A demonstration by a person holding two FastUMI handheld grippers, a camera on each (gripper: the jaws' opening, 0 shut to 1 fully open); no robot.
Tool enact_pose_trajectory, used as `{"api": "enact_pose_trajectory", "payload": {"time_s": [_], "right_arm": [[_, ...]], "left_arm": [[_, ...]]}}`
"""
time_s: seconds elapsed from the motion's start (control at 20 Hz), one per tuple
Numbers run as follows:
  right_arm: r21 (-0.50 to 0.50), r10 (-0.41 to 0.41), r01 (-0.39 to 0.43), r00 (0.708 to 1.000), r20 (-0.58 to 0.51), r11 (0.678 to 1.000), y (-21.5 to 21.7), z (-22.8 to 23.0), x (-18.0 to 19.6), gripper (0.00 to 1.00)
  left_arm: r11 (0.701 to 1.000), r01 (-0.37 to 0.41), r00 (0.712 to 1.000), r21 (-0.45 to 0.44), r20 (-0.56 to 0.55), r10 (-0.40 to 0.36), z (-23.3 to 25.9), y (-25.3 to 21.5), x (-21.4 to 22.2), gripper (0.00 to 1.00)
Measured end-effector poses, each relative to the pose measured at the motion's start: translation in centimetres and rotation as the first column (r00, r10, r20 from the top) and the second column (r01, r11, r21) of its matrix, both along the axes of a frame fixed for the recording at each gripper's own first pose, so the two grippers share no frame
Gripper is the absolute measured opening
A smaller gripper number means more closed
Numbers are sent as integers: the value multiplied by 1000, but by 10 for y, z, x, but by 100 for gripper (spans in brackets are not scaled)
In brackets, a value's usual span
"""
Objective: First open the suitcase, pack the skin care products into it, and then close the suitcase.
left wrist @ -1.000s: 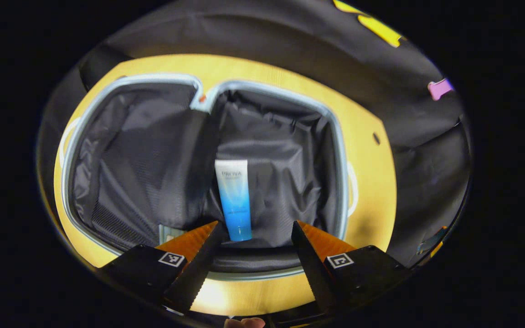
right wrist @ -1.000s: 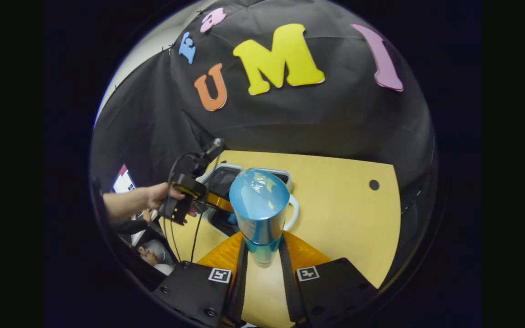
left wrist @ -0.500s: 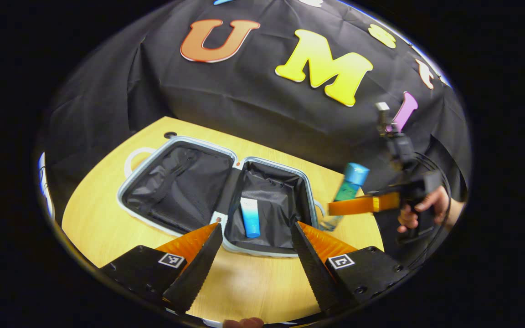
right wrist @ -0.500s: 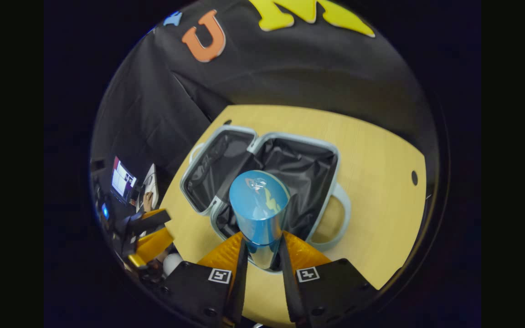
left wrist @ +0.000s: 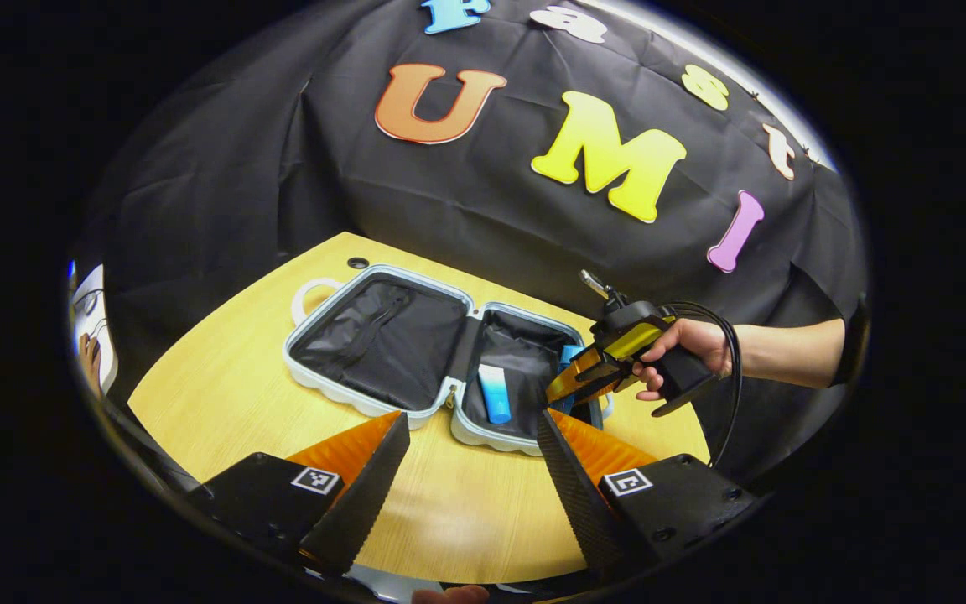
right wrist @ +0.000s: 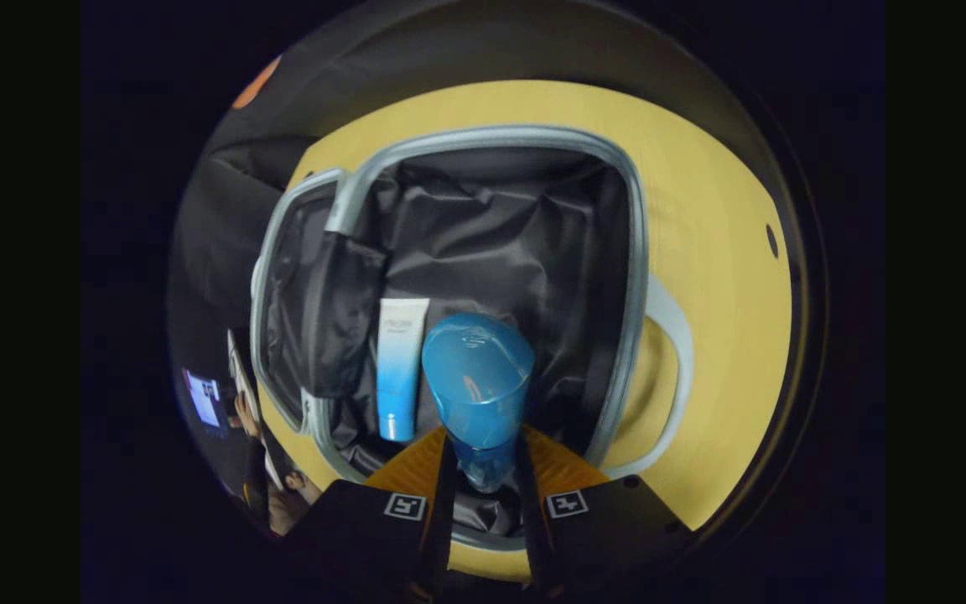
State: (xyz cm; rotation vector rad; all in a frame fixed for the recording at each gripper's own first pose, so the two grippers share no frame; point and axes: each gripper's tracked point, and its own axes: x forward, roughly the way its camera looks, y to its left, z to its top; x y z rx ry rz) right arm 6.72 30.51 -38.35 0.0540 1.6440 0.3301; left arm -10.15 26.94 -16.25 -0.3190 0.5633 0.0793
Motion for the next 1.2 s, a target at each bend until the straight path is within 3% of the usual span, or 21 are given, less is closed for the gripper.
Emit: {"api": "enact_pose_trajectory", "payload": {"time_s": [0.35, 0.5, 0.55, 0.6, 0.7, 0.8, 0.9, 1.0, 1.1, 1.2], "right_arm": [[-97, -17, 18, 1000, 15, 995, -2, -22, 3, 35], [-85, -28, 31, 999, 26, 996, 5, -22, 3, 39], [-82, -30, 33, 999, 27, 996, 6, -20, 1, 36], [-85, -23, 26, 999, 36, 996, 5, -16, 2, 42], [-75, -15, 19, 998, 59, 997, 4, -6, 1, 45], [-35, -14, 17, 996, 85, 999, 3, 14, -3, 54], [15, 27, -29, 989, 147, 999, -5, 42, -10, 62], [52, 101, -122, 952, 290, 991, -20, 76, -12, 68], [53, 149, -197, 869, 472, 979, -42, 110, -12, 76], [54, 152, -234, 771, 619, 971, -67, 142, -21, 76]], "left_arm": [[1000, -16, 1000, -27, 24, 17, 7, 11, -6, 99], [1000, -17, 1000, -8, 21, 17, 8, 16, -6, 98], [1000, -18, 1000, -3, 20, 18, 8, 17, -6, 98], [1000, -18, 1000, -3, 20, 18, 9, 18, -6, 98], [1000, -24, 999, -8, 21, 24, 10, 22, -6, 99], [999, -37, 999, -13, 25, 37, 8, 31, -3, 99], [999, -49, 998, -4, 33, 49, 8, 47, 3, 99], [998, -59, 998, 28, 34, 58, 2, 73, 12, 99], [995, -69, 997, 67, 20, 68, -6, 106, 30, 99], [994, -79, 997, 79, 13, 78, -12, 137, 53, 99]]}}
